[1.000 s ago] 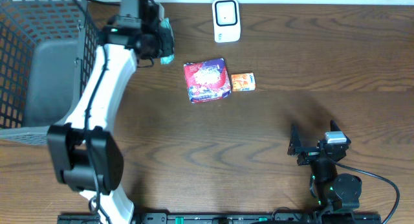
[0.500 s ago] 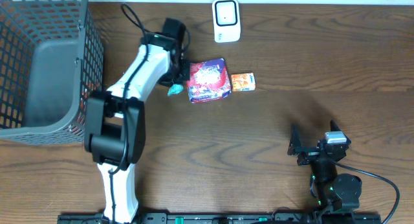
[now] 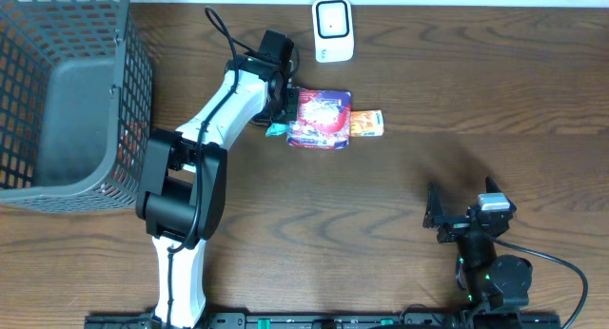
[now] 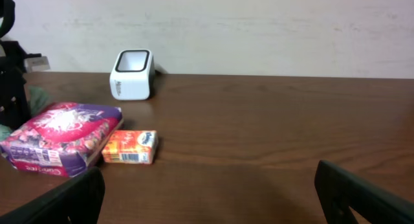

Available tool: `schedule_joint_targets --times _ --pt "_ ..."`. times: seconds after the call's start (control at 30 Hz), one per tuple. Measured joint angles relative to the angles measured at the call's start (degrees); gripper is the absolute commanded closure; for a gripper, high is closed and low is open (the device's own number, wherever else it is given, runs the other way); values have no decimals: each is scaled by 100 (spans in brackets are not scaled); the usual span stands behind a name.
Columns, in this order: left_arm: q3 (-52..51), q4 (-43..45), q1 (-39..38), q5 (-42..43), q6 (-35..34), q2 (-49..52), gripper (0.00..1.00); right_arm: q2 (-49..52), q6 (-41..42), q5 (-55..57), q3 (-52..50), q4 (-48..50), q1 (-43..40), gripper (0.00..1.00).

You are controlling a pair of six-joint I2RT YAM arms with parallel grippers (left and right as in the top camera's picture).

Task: Scan the item barcode
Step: 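Carry the green pack and set it left of the purple package, then move the left gripper back into the grey basket toward the red bar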

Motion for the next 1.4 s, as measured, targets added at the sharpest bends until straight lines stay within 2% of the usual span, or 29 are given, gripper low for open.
schedule_joint_targets --times 0.3,0.63,0.67,0.7,0.77,0.8,1.17,1.4 --pt "2 7 -17 146 144 0 93 0 -2 0 0 0 0 1" --pt "0 -317 118 -1003 144 0 91 0 0 0 0 0 0 1" --pt "0 -339 142 -1047 142 0 87 0 -2 0 0 0 0 1" --pt "0 -341 162 -1108 142 0 63 0 0 0 0 0 0 1" --pt "0 -341 170 -1185 168 0 47 0 0 0 0 0 0 1" --pt "0 -341 170 -1196 153 0 44 0 -2 0 0 0 0 1" --pt "2 -428 166 -1274 144 -59 41 0 -2 -2 0 0 0 1" --pt "7 -295 170 -1279 142 -1084 38 0 0 0 0 0 0 1"
